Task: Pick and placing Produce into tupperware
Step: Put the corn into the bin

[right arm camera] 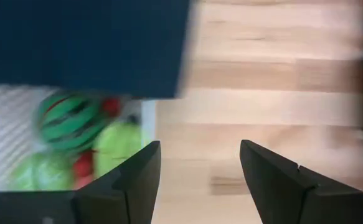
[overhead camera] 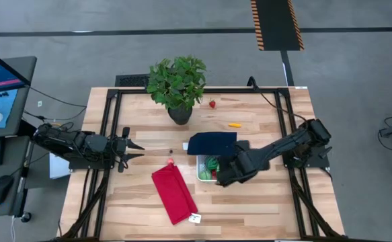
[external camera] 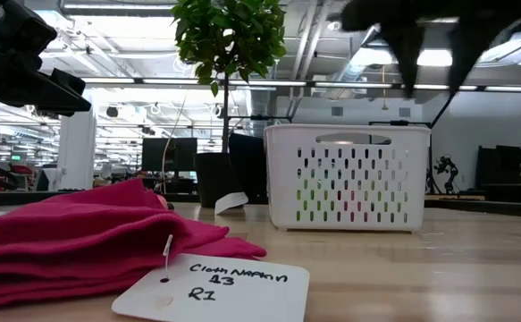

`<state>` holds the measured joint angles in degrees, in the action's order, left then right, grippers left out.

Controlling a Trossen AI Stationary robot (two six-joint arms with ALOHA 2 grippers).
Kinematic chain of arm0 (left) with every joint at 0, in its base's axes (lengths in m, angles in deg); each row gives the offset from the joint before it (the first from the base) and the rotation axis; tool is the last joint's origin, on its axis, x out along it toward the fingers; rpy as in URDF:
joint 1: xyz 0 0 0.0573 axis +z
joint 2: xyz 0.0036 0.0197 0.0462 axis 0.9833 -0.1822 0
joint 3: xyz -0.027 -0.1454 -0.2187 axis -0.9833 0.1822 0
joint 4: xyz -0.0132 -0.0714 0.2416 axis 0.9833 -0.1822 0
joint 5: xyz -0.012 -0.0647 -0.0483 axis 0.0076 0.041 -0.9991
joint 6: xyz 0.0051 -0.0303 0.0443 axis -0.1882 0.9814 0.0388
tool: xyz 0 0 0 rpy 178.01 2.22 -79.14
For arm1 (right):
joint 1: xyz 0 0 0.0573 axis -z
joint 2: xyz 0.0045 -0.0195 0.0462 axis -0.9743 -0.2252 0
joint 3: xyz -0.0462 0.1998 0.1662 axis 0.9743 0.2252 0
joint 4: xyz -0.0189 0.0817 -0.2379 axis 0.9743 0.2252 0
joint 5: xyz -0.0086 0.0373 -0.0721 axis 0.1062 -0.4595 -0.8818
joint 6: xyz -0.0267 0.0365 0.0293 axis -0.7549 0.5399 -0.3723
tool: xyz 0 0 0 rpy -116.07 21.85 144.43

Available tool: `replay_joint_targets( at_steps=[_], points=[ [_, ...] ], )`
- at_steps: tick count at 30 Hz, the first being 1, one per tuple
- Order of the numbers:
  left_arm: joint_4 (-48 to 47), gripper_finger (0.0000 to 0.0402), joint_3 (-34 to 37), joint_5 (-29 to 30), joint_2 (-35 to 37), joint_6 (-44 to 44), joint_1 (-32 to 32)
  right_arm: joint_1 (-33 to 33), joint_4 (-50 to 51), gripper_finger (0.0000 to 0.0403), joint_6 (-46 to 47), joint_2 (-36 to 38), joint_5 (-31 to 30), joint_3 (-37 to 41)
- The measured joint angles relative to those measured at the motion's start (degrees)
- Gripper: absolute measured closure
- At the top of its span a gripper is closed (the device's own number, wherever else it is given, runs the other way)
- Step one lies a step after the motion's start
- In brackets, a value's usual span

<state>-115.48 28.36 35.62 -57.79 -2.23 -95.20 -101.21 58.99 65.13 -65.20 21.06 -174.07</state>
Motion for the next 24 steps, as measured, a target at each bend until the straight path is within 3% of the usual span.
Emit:
replay_joint_targets(
  at_steps=[3,7,9,12,17,21,24],
  points=[
    [0.02,0.0301,0.02,-0.02,0.00,0.00,0.00,-2.68,2.25,0.0164,9.18,1.77,-2.89,0.32],
    [0.02,0.0301,0.01,-0.01,-0.01,0.00,0.00,-5.63,2.47,0.0183,10.39,7.68,-13.54,1.33],
    [0.02,0.0301,0.00,0.02,0.00,0.00,-0.01,-6.04,2.38,0.0195,11.05,10.61,-14.52,1.08],
    [0.02,0.0301,0.00,0.02,0.00,0.00,0.00,-4.64,1.69,0.0210,14.20,15.20,-14.36,0.94],
    [0.02,0.0301,0.00,0.00,-0.02,0.00,0.00,2.26,0.13,0.0213,35.24,20.36,-5.98,0.90],
    [0.02,0.0301,0.00,0.00,-0.01,0.00,-0.01,9.23,-6.30,0.0186,31.19,21.97,-1.69,0.92],
    [0.02,0.0301,0.02,0.01,0.00,0.00,0.00,15.60,-11.52,0.0157,34.18,22.27,-1.93,0.92]
  ],
)
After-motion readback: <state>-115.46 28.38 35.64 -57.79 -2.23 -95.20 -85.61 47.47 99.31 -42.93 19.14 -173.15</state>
